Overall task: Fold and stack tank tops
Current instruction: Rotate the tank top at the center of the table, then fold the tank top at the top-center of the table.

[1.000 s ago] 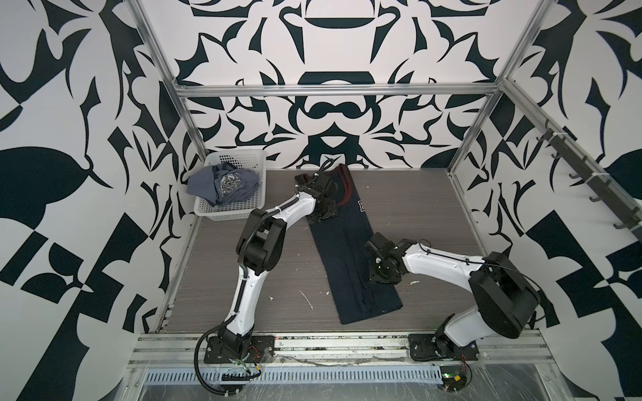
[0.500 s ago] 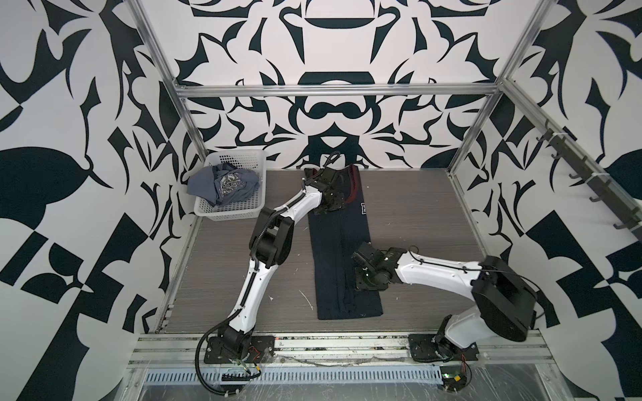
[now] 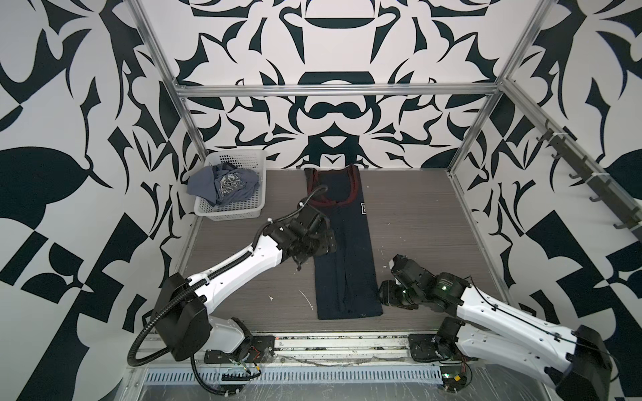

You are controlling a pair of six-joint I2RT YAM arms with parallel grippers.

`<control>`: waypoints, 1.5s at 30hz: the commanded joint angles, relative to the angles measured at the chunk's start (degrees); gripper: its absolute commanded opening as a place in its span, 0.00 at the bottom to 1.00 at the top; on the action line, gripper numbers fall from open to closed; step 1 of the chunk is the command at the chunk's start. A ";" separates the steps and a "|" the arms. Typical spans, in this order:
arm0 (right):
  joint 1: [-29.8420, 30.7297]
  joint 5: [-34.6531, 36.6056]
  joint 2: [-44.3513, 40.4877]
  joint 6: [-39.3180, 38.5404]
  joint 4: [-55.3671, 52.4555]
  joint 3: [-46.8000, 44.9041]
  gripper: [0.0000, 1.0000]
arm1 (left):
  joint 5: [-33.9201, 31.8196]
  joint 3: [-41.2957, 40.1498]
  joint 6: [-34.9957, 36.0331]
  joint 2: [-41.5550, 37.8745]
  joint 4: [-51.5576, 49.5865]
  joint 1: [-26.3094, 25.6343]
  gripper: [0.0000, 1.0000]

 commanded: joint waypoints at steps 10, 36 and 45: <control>-0.65 -7.86 -0.22 4.42 10.71 -9.40 0.49 | 5.99 -23.49 -19.58 -8.25 13.22 -12.07 0.73; -0.87 -7.88 4.73 4.38 12.77 -7.17 0.05 | 6.29 -18.32 -17.40 -2.52 7.37 -16.04 0.22; -16.32 -13.62 8.43 -5.45 7.84 5.31 0.00 | 5.20 -6.13 -4.41 -2.26 2.56 -3.29 0.12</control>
